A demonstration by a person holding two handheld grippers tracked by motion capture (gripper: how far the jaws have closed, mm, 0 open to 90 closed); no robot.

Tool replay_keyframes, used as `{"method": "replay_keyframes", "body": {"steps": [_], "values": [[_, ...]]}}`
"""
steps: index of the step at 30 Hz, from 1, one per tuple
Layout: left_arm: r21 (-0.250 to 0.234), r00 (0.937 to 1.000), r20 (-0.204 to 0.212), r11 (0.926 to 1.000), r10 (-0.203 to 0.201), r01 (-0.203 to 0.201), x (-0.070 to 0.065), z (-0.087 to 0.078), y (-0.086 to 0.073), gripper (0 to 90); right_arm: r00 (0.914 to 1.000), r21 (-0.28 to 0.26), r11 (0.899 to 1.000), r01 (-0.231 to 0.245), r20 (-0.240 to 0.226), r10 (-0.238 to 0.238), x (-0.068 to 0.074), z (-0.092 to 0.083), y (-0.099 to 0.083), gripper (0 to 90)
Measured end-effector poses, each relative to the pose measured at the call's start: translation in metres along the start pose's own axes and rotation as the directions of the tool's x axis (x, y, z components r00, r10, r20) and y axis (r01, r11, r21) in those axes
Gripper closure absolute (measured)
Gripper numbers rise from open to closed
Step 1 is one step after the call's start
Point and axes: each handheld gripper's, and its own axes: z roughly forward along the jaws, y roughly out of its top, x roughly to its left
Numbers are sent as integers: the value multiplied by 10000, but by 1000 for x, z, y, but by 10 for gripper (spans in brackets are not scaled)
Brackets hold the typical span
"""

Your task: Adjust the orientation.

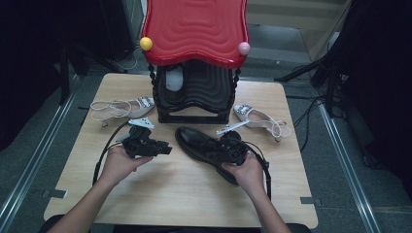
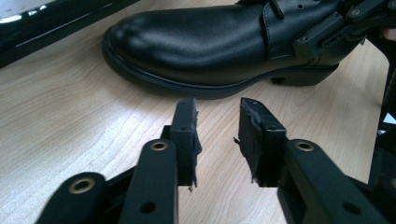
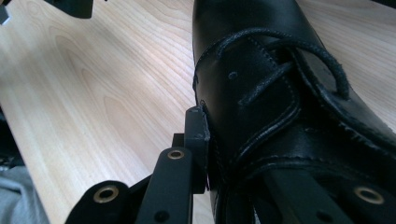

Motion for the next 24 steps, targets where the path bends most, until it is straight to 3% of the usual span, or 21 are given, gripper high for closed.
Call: {"method": "replay_keyframes", "body": {"steps": [5, 9, 11, 15, 21, 24], "values": [[100, 10000, -92, 9999, 15, -14, -1, 3, -1, 603, 9998, 52, 9998, 170, 59, -170, 3, 5, -2, 792], [2, 9998, -182, 10000, 54, -54, -3, 5, -1, 567, 9998, -162, 9997, 181, -93, -183, 0, 1, -4, 715], [-86, 9994, -215, 9996, 273, -275, -5, 5, -1, 594, 9996, -260, 9995, 151, -219, -157, -2, -4, -6, 667], [-121, 9996, -94, 9995, 280, -281, -7, 7, 1, 663, 9998, -461, 9988, 143, -132, -149, -4, -19, -9, 662], [-204, 9992, -114, 9991, 376, -378, -9, 12, 2, 802, 9996, -748, 9968, 264, 55, -261, -7, -44, -15, 757], [-276, 9993, -78, 9989, 366, -368, -11, 16, 4, 834, 9994, -1047, 9940, 302, 196, -283, -11, -54, -18, 848]]}}
